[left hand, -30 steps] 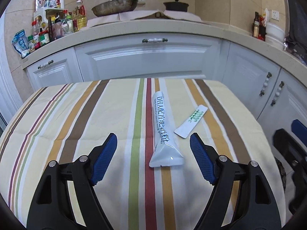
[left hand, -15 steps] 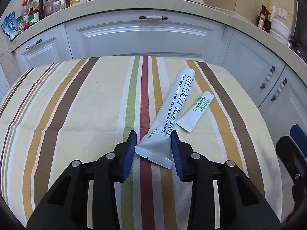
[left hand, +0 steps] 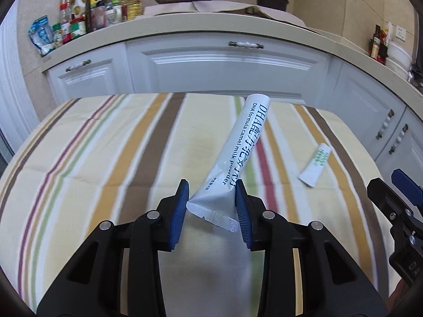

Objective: Collect trash
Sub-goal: 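Move the right tool to the white green-printed strip and grasp it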

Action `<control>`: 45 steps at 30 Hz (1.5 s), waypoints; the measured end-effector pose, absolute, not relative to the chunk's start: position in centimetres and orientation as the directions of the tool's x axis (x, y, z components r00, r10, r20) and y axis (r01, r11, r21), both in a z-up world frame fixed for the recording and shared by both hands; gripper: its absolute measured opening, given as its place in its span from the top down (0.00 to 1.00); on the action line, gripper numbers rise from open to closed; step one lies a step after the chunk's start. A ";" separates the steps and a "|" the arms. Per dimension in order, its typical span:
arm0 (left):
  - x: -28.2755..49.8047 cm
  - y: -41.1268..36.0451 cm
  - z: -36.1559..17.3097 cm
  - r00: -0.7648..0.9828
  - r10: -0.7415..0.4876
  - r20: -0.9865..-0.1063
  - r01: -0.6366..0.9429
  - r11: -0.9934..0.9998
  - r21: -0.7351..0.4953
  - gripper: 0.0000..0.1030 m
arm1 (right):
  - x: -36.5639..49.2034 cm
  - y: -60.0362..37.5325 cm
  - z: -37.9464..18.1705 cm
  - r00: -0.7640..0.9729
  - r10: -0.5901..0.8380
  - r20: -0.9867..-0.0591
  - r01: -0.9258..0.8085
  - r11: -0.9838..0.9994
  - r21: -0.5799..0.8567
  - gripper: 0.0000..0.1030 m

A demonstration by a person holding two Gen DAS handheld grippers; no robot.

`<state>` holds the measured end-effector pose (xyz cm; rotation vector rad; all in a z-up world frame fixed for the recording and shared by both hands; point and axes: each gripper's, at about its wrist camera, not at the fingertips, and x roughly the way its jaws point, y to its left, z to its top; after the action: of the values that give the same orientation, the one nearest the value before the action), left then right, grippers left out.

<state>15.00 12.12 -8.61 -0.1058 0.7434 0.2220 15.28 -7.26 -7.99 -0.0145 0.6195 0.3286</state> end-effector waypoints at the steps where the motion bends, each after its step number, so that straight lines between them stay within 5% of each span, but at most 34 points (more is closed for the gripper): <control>1: 14.8 12.7 -8.5 0.715 0.175 -0.676 -0.248 0.969 -0.011 0.67 | 15.5 -7.0 -8.1 0.760 0.297 -0.578 -0.307 0.948 0.084 0.32; 19: 12.8 19.9 -9.2 0.695 0.211 -0.687 -0.339 0.939 -0.055 0.67 | 23.4 -1.7 -12.1 0.601 0.152 -0.785 -0.224 0.974 0.017 0.32; 28: 12.6 20.6 -9.4 0.693 0.190 -0.695 -0.335 0.939 -0.077 0.67 | 23.0 -3.1 -12.1 0.600 0.128 -0.789 -0.210 0.978 -0.001 0.33; 37: 12.7 20.7 -9.5 0.692 0.183 -0.698 -0.331 0.940 -0.081 0.67 | 22.4 -4.9 -11.6 0.614 0.165 -0.772 -0.229 0.973 0.025 0.42; 45: 13.1 20.5 -9.7 0.684 0.177 -0.707 -0.330 0.940 -0.083 0.67 | 23.1 -3.2 -11.9 0.591 0.204 -0.780 -0.292 0.956 0.028 0.62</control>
<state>13.09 20.54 -9.71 -0.2110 0.7672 0.2866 23.08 -3.20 -11.86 -0.1062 0.8930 0.2887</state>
